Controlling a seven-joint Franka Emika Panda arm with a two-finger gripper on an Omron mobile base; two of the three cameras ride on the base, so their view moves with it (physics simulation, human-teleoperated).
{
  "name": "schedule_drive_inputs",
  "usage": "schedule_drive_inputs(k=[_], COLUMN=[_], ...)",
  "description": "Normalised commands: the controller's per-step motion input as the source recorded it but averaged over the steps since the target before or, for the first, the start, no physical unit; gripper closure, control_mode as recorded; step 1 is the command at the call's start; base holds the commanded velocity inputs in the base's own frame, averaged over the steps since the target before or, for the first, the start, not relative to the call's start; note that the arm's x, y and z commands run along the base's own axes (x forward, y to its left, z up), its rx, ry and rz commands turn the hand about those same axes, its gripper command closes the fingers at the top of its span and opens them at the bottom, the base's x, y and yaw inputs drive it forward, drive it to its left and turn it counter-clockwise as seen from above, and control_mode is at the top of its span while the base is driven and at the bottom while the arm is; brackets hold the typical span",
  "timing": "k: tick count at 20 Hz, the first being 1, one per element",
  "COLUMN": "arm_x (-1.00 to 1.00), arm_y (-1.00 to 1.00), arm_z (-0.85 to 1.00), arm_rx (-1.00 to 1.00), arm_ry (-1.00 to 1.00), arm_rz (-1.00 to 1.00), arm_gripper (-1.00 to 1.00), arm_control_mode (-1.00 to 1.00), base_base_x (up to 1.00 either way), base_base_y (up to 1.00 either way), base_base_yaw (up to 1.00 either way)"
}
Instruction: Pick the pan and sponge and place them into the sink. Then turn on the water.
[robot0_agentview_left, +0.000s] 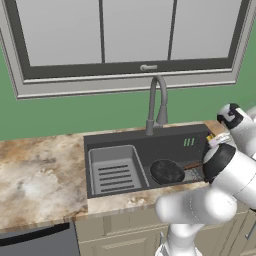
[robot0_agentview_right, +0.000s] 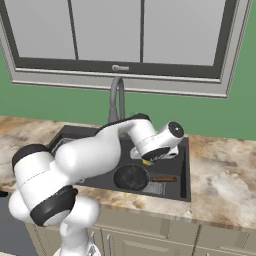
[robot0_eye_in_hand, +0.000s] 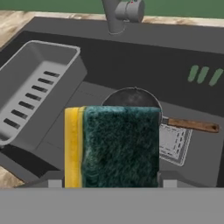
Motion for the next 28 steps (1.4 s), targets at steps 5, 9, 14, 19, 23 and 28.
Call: schedule_drive_inputs(k=[5,9,14,19,23,28], arm_x=[0.35,0.30,0.29,0.23,0.16,0.00], arm_y=[0.20,0.15,0.11,0.12,0.22,0.03], arm_z=[-0.23,-0.23,-0.22,-0.24,-0.22,-0.23], arm_rx=[0.03,0.06,0.07,0.09,0.09,0.08], arm_ry=[0.04,0.03,0.05,0.07,0.09,0.06], arm_rz=[0.09,0.09,0.10,0.11,0.11,0.13], arm_gripper=[1.00,1.00,1.00,1.00,1.00,1.00], arm_control_mode=[-1.00,-1.00,-1.00,-1.00,-1.00,-1.00], base_base_x=[0.00,0.00,0.00,0.00,0.00,0.00], base_base_y=[0.00,0.00,0.00,0.00,0.00,0.00], base_base_yaw=[0.00,0.00,0.00,0.00,0.00,0.00])
